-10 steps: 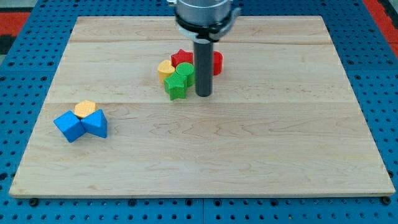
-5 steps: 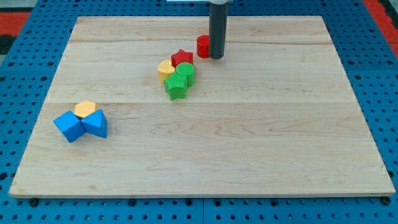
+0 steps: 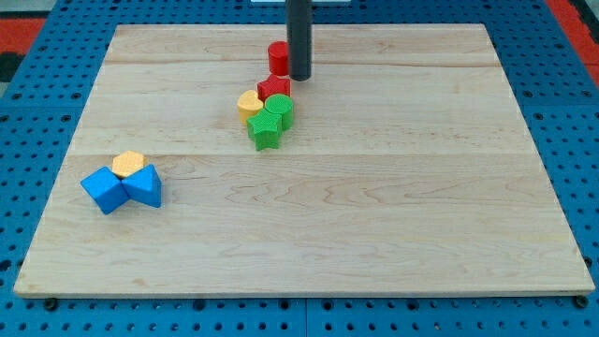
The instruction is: Slide red circle closer to the yellow heart
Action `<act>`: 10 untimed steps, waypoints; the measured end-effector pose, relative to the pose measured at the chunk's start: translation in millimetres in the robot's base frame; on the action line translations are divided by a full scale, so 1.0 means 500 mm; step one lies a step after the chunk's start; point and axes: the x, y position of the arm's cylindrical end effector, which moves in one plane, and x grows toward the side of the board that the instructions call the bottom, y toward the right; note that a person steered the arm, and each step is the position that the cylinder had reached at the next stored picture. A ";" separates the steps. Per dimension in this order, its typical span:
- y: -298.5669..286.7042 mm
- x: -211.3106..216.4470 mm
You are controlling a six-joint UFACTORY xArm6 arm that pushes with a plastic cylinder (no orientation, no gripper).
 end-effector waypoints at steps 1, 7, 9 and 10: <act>-0.017 -0.073; -0.345 -0.103; -0.274 -0.005; -0.244 0.041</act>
